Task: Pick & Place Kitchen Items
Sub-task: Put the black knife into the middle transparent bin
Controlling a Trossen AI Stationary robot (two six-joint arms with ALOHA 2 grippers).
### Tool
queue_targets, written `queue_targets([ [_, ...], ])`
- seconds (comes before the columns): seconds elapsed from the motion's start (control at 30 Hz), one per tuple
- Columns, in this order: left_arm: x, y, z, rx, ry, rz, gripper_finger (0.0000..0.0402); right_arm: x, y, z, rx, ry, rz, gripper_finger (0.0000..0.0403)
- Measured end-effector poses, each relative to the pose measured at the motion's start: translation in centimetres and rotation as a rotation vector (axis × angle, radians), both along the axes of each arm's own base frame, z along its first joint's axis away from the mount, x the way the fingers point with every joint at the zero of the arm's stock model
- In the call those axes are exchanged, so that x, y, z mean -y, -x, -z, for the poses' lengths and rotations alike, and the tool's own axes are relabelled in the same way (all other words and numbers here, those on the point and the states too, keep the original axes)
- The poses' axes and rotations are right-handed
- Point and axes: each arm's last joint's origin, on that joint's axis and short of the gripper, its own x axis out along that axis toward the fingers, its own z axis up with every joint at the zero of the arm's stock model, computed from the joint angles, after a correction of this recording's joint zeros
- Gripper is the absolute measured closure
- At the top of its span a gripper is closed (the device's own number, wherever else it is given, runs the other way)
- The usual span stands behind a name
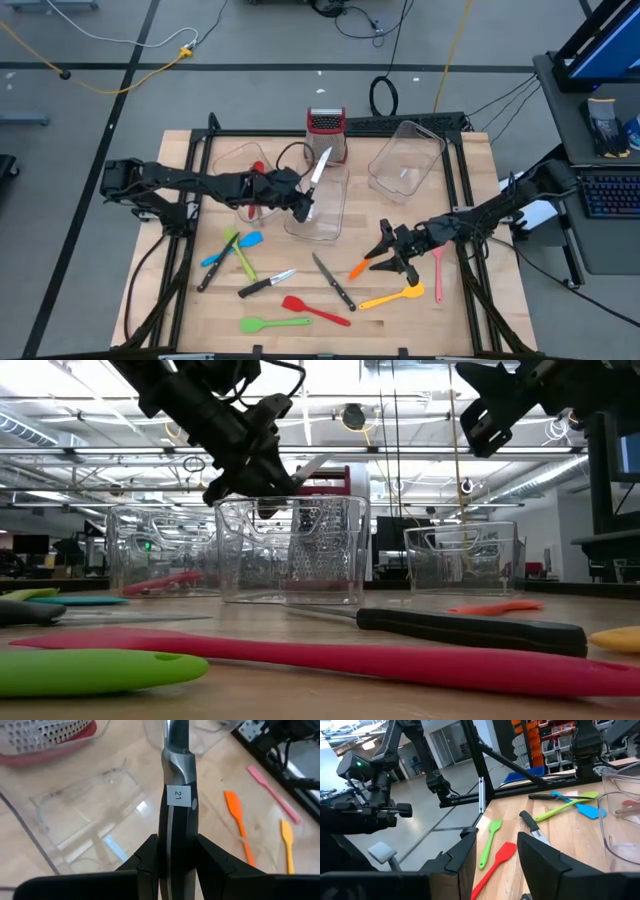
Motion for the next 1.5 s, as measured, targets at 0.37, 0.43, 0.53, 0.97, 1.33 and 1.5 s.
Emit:
queue_targets([
  [0.37, 0.6, -1.8, 2.6, -0.038, 0.033, 0.071, 0.0319, 0.0, 0.0, -0.1, 0.01, 0.0, 0.001, 0.0268],
  [0.43, 0.4, -2.1, 3.3, -0.07, 0.053, 0.079, 0.0319, 0.0, 0.0, -0.2, 0.018, 0.0, 0.001, 0.0268],
  [0.53, -0.2, -2.8, 2.9, -0.1, 0.07, 0.081, 0.0319, 0.0, 0.0, -0.2, 0.018, 0.0, 0.001, 0.0268],
  [0.97, -1.0, -3.4, 0.6, -0.305, 0.121, 0.116, 0.0319, 0.1, 0.0, -0.2, 0.025, 0.019, 0.023, 0.0268],
  [1.33, -1.4, -3.0, 0.6, -0.341, 0.198, 0.155, 0.0319, 0.1, 0.0, -0.2, 0.025, 0.019, 0.023, 0.0268],
  [1.5, -1.3, -3.0, 0.6, -0.344, 0.217, 0.182, 0.0319, 0.1, 0.0, -0.2, 0.025, 0.019, 0.023, 0.0268],
])
